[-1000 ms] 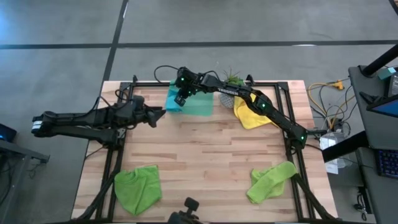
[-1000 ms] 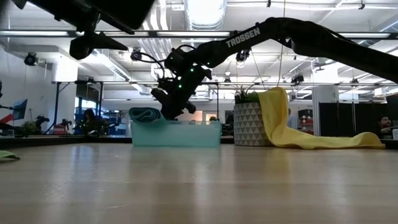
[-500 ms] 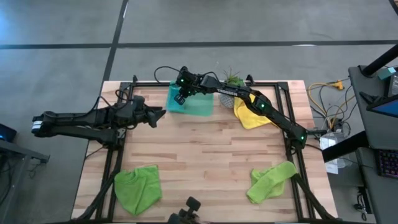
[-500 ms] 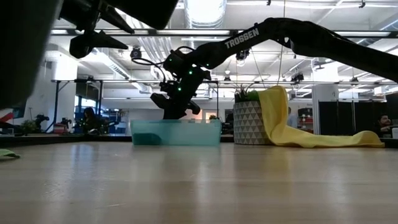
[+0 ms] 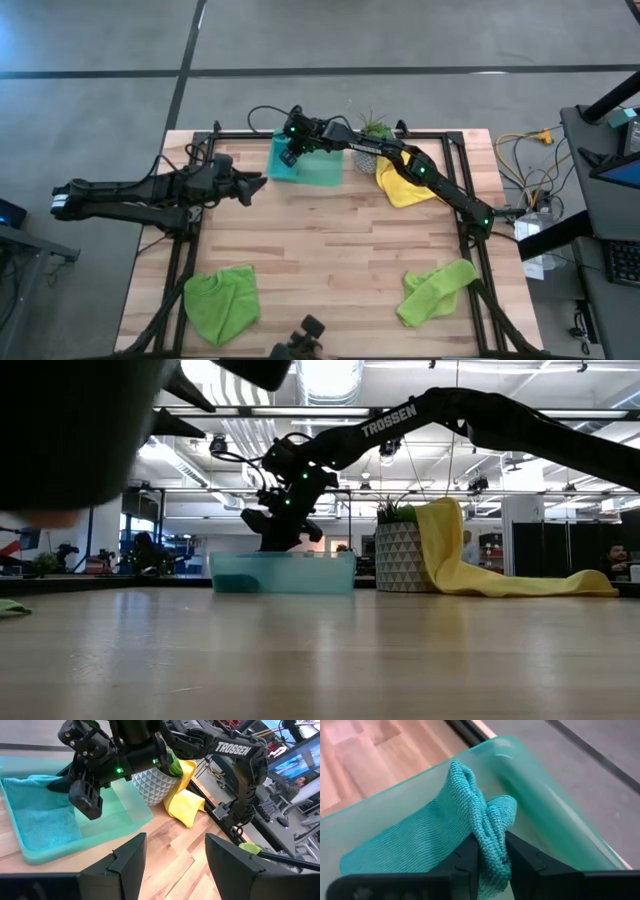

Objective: Fold microfiber towels
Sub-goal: Put the folded blue microfiber towel into the blue bin, then fold the green microfiber towel

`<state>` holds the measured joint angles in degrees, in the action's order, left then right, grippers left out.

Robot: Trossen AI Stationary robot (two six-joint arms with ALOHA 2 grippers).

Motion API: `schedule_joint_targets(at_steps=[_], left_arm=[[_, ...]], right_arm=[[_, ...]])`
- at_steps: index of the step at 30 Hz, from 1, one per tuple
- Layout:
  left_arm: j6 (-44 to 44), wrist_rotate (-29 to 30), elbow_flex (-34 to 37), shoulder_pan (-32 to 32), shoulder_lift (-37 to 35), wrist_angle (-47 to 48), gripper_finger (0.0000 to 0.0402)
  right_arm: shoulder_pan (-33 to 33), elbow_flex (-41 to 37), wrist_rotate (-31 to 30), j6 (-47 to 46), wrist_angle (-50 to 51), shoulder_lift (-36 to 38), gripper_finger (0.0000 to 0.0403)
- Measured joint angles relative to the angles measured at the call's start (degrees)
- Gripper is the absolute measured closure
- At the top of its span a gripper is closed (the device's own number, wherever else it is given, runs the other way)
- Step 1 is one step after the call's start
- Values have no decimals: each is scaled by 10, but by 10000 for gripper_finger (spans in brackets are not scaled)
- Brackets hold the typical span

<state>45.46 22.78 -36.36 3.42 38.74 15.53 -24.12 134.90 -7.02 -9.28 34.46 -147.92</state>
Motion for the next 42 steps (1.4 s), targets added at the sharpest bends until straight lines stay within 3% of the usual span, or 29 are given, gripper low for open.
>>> schedule_joint_targets(at_steps=[14, 24, 28, 31, 34, 37, 42], left_arm=[[-10, -15, 0, 0, -4, 0, 214], [-14, -18, 0, 0, -12, 7, 214], [-14, -18, 1, 0, -14, 14, 214], [-19, -18, 1, 5, -9, 15, 214], [-25, -35, 1, 21, 3, 15, 214], [-31, -64, -1, 50, 23, 15, 214], [-70, -100, -4, 125, 86, 15, 218]], right_arm=[[-2, 1, -7, -32, -5, 2, 223], [-17, 1, 3, -68, -13, 23, 203], [-26, 2, 95, -88, -7, 42, 227], [-35, 2, 195, -103, 9, 46, 278], [-37, 1, 244, -74, 44, 60, 341], [-29, 1, 249, -7, 102, 102, 385], [-11, -7, 177, 54, 206, 186, 393]])
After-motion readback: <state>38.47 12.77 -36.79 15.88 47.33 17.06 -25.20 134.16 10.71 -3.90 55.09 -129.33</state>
